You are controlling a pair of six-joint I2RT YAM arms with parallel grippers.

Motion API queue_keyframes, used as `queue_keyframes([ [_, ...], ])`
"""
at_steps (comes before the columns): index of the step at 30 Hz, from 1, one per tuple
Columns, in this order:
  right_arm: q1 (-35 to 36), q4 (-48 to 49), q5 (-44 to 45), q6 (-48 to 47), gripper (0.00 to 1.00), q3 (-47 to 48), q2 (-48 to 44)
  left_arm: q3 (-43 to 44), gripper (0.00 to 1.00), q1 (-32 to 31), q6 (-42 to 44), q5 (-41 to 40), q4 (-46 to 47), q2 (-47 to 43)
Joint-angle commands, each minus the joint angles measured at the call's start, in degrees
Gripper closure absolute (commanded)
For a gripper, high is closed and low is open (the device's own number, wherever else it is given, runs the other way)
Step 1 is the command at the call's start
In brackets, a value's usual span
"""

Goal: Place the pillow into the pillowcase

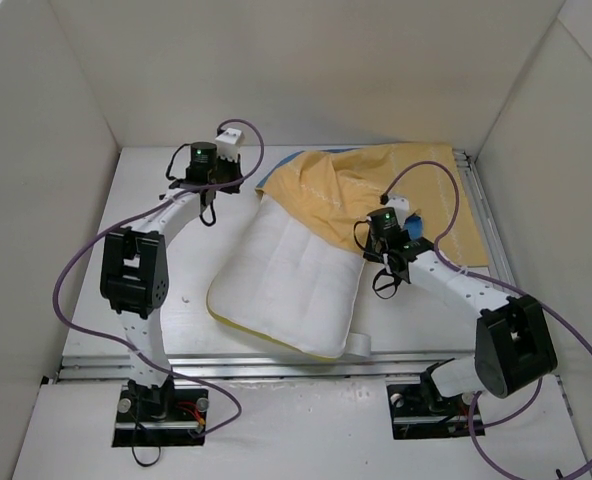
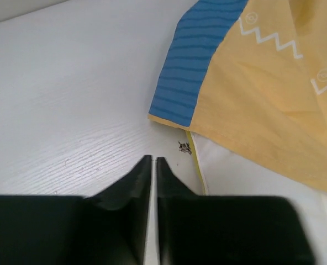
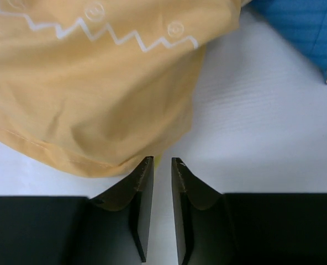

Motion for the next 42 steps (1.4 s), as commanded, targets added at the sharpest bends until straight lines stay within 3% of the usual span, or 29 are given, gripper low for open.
queue_keyframes([
  [1,0.54,2.07,0.82,0.94,0.83,-1.61,-1.21,-0.16,0.98,-0.38,3.23,2.72,3.41,-1.11],
  [5,0.36,2.07,0.91,1.38,0.72,-2.67,-1.92,6.34,0.46,-0.38,9.29,3.26,-3.6,3.99],
  [8,0.45,1.98,1.43,1.56,0.69,-2.94,-3.06,6.01,0.32,-0.38,9.93,2.55,-2.93,5.14],
  [11,0.63,1.89,1.52,1.29,0.67,-2.5,-3.32,4.59,0.3,0.14,9.49,5.37,-0.37,5.75],
  [15,0.63,1.19,1.26,0.94,0.65,-1.71,-3.32,13.45,0.3,0.67,9.66,5.45,-7.13,10.32],
  [26,0.63,-0.22,2.58,0.77,0.64,-0.39,-3.32,27.08,0.31,-1.0,10.01,5.1,-10.83,20.07],
  [35,0.19,-1.36,2.84,0.5,0.64,1.02,-3.59,37.09,0.33,-2.14,13.61,9.49,-15.84,25.17],
  [40,0.27,-1.54,2.49,0.5,0.63,1.37,-3.41,37.82,0.43,-2.14,16.16,15.55,-16.64,25.7],
  [41,0.27,-1.54,2.49,0.5,0.63,1.37,-3.41,37.9,0.47,-2.14,16.51,16.78,-16.63,25.7],
  [42,0.27,-1.45,2.32,0.5,0.63,1.54,-3.24,37.99,0.58,-2.14,16.86,17.31,-16.72,25.79],
])
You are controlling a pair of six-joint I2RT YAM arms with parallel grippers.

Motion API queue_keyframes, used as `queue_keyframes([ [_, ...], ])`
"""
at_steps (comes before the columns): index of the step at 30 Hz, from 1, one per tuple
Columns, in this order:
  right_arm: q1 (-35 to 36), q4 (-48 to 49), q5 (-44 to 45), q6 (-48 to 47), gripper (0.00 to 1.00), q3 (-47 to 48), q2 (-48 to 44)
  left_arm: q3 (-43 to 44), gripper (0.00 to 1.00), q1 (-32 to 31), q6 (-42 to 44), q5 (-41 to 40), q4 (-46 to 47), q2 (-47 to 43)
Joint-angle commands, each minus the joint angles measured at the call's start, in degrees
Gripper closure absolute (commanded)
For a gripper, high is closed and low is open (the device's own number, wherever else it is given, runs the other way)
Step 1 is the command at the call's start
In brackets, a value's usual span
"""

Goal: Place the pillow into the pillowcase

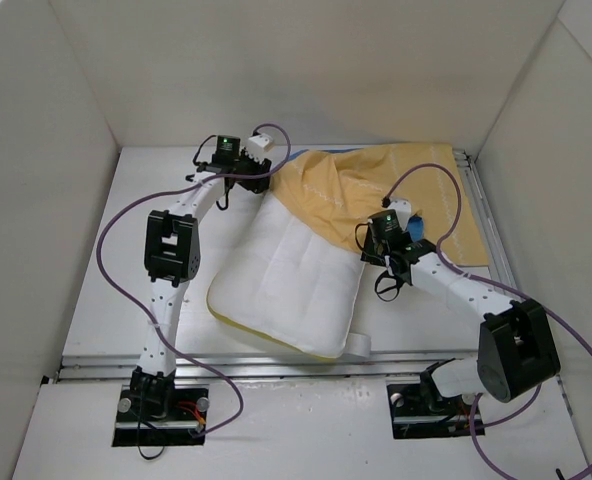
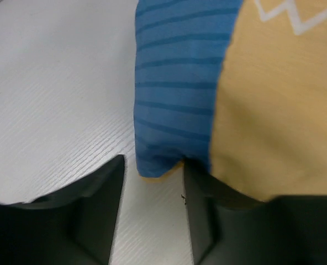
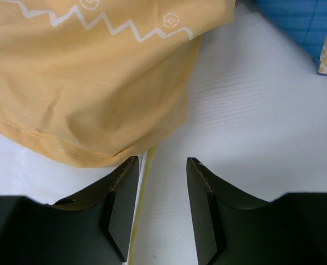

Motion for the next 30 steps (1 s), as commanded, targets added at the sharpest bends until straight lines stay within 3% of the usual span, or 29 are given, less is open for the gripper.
queue_keyframes([
  [1,-0.14,1.2,1.96,0.3,0.63,2.9,-1.92,3.22,0.64,-0.77,3.62,6.5,0.19,-2.23],
  [8,-0.05,1.02,2.14,0.39,0.64,2.72,-1.75,2.34,0.99,-0.77,4.15,9.32,1.5,-2.84],
  [14,-0.05,0.75,1.79,1.44,0.59,1.67,-1.92,-6.88,1.0,-0.24,0.66,7.04,9.5,-8.19],
  [19,-0.05,0.75,0.39,2.85,0.38,-0.35,-2.1,-16.36,1.0,3.1,-8.22,6.05,14.23,-15.31],
  [22,0.21,0.75,0.38,2.42,0.37,-0.97,-2.19,-23.57,1.0,4.51,-11.49,7.03,19.16,-20.68],
  [30,3.29,0.93,7.59,2.33,0.4,-2.82,1.32,-25.96,1.0,5.03,-10.79,5.28,16.46,-23.06],
])
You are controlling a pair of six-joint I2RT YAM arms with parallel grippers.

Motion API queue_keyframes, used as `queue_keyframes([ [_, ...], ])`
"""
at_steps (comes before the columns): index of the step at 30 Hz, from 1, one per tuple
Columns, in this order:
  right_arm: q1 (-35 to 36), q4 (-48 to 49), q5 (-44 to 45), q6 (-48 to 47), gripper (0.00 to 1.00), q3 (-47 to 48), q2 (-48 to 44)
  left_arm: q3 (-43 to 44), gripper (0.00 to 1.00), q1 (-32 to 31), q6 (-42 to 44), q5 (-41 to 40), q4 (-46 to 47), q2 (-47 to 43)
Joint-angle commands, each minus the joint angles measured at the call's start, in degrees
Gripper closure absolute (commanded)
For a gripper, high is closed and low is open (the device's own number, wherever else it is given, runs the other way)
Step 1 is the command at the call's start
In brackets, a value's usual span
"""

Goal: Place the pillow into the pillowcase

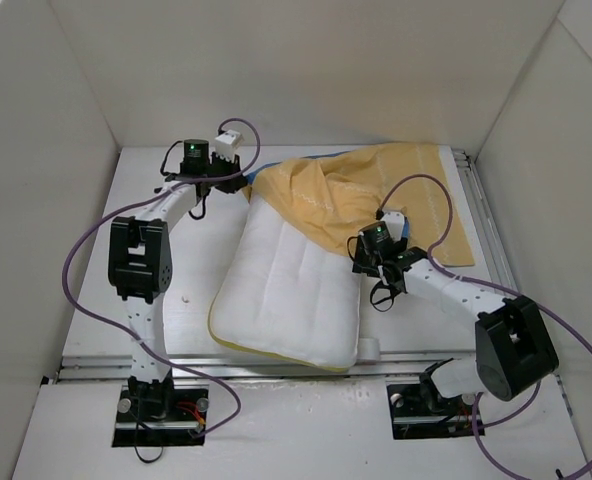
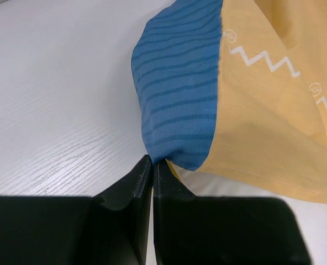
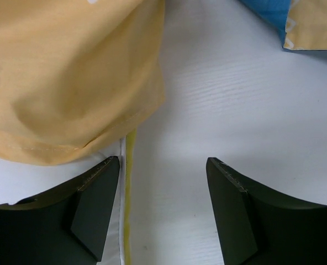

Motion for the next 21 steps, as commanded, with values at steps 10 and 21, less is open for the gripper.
queue_keyframes([
  [10,-0.15,1.65,7.89,0.66,0.45,5.51,10.68,-2.31,1.0,0.21,-1.39,-0.19,2.5,-5.01],
  [21,-0.5,-1.78,4.74,1.45,0.55,8.26,5.02,-0.37,1.0,0.73,-0.95,-0.28,-0.13,-2.82],
])
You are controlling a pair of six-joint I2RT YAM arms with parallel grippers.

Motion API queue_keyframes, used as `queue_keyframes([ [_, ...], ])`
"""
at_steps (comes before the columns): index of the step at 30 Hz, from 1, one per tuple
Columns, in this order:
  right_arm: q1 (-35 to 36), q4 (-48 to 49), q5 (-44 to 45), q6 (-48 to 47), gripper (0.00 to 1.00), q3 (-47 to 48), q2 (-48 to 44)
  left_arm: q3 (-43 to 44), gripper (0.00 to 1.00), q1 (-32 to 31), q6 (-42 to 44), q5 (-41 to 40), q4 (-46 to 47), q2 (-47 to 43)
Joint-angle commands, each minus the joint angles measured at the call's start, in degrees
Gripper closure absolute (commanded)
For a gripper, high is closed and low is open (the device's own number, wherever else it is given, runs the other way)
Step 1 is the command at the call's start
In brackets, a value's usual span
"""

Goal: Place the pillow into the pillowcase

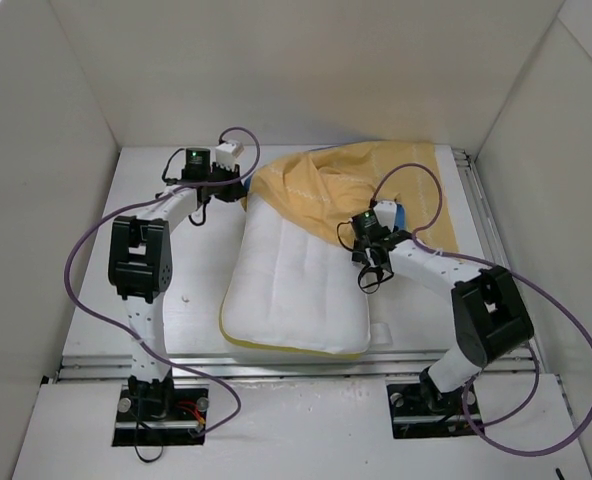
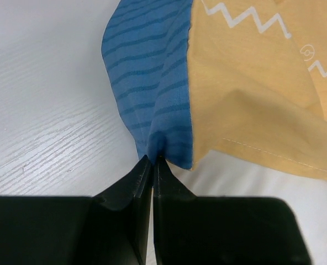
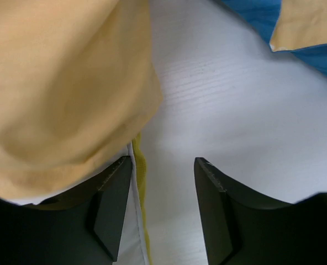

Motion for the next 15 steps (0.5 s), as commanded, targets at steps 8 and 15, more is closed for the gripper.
queue_keyframes([
  [8,-1.9,-1.19,0.95,-0.98,0.38,-6.67,-18.91,5.34,1.0,0.69,0.05,0.7,-0.23,-1.08],
  [15,-3.49,-1.18,0.07,-4.41,0.45,-4.74,-7.67,4.82,1.0,0.69,0.31,0.09,-0.75,-1.43],
])
